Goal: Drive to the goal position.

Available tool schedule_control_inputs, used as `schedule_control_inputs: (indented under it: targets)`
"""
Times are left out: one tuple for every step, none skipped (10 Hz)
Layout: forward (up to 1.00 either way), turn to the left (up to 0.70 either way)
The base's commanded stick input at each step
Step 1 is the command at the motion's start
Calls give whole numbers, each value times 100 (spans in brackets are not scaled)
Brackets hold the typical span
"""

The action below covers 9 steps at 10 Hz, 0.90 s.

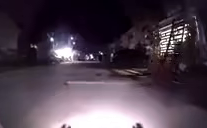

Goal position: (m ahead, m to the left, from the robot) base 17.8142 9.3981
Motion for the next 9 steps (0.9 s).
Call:
schedule_control_inputs:
  targets:
    - [60,-15]
    - [60,-15]
    - [60,-15]
    - [60,-6]
    - [60,0]
    - [60,0]
    - [60,0]
    - [60,0]
    - [60,0]
